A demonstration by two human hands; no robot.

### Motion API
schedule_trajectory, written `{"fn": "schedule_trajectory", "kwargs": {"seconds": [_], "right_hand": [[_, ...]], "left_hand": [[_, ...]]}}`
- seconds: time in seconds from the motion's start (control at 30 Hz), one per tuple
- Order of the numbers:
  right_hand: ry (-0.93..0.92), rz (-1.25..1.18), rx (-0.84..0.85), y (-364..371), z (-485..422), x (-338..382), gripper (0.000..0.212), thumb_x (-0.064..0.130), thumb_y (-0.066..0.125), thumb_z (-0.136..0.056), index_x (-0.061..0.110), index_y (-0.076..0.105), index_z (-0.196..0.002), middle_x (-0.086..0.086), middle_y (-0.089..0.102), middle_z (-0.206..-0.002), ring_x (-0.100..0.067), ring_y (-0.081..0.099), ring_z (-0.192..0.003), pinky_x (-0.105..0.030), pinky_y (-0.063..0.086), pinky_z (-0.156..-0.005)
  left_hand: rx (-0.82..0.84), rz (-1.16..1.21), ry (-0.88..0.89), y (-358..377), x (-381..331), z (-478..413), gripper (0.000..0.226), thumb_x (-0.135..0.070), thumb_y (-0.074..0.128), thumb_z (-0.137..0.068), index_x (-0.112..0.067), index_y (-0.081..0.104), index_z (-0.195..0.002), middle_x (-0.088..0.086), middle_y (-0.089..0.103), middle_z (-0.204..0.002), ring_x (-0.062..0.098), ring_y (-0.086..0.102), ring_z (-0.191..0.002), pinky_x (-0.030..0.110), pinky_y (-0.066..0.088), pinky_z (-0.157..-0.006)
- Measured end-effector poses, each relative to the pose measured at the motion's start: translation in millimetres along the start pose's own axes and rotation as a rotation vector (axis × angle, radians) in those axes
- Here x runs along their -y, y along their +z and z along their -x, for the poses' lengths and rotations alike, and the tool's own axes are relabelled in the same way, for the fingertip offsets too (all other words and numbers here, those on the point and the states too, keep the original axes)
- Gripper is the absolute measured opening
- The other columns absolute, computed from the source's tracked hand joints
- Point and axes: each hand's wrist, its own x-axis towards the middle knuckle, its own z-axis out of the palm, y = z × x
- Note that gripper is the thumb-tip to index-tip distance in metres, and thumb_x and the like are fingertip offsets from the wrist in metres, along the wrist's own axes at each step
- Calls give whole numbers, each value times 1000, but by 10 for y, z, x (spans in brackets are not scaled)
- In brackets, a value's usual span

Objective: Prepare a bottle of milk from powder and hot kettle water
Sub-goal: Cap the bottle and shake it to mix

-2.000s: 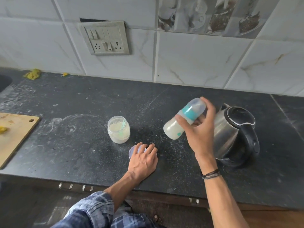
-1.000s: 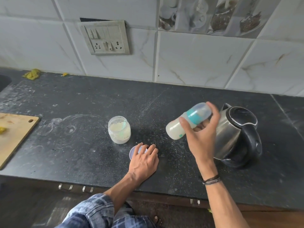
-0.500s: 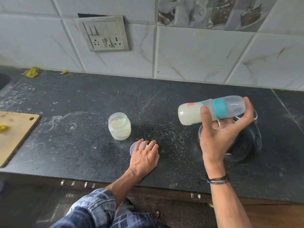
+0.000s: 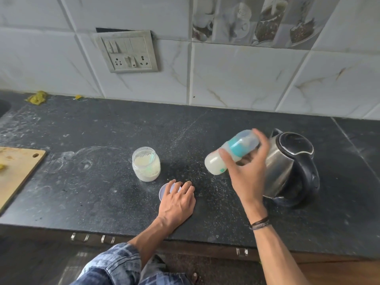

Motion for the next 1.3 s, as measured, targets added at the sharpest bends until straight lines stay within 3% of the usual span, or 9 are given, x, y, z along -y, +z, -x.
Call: {"fn": "schedule_trajectory", "kwargs": {"seconds": [0.13, 0.4, 0.53, 0.7, 0.8, 0.9, 1.07, 1.2, 1.3], "right_hand": [[-197, -128, -231, -43, -51, 90, 84, 27, 87, -87, 20, 33, -151, -17, 55, -142, -21, 70, -117, -32, 63, -88], [-118, -154, -148, 21, 15, 103, 80, 24, 87, -86, 31, 34, -146, 9, 57, -139, -15, 70, -115, -30, 62, -88], [-179, -164, -215, 48, -24, 69, 82, 24, 82, -89, 22, 26, -149, -14, 46, -146, -17, 67, -120, -30, 61, -90], [-94, -160, -126, -3, 12, 35, 81, 12, 82, -89, 19, 28, -149, 18, 58, -136, -10, 69, -114, -23, 59, -89], [-196, -135, -248, -25, -18, -26, 81, 16, 80, -92, 12, 24, -151, 2, 53, -143, -14, 67, -120, -26, 60, -91], [41, -152, 13, 4, 12, -31, 82, 6, 82, -87, 18, 30, -149, 1, 56, -134, -7, 70, -109, -22, 58, -87], [-63, -196, -207, -9, 26, -45, 82, 8, 81, -90, 7, 26, -151, 30, 60, -126, -4, 68, -112, -20, 59, -86], [49, -193, -50, -35, 8, 47, 80, 6, 83, -87, 21, 33, -147, 1, 59, -132, -9, 70, -109, -22, 58, -87], [-125, -209, -267, -31, 16, 177, 81, 17, 84, -89, 23, 29, -148, -16, 51, -144, -23, 68, -119, -33, 62, -90]], "left_hand": [[16, -21, -15, -22, -11, -11, 22, -27, 49, -97, -18, 69, -96, -3, 70, -108, 25, 65, -90, 45, 38, -106], [4, -16, -24, -34, -29, -22, 23, -26, 49, -96, -18, 69, -94, -3, 70, -107, 25, 65, -89, 46, 41, -104], [0, -16, -12, -26, -18, -3, 20, -25, 49, -96, -18, 68, -93, -4, 68, -104, 25, 64, -88, 46, 40, -105], [0, -11, -21, -11, -22, -3, 21, -26, 49, -96, -18, 68, -95, -4, 69, -107, 25, 64, -89, 47, 40, -105], [19, -11, -24, -10, -11, -8, 20, -27, 49, -96, -18, 68, -96, -4, 68, -107, 25, 64, -90, 47, 41, -105], [24, -6, -15, -14, -5, -1, 21, -26, 48, -97, -18, 68, -95, -4, 68, -108, 26, 64, -90, 48, 42, -105], [31, -10, -21, -38, -16, -14, 20, -27, 50, -96, -18, 68, -96, -4, 68, -108, 25, 65, -91, 47, 43, -105], [29, -9, -14, -40, -17, -5, 20, -26, 50, -97, -18, 68, -96, -4, 68, -107, 25, 64, -90, 47, 42, -105], [29, -16, -20, -29, -16, -7, 18, -26, 50, -97, -18, 66, -95, -4, 66, -105, 25, 63, -90, 47, 41, -105]]}}
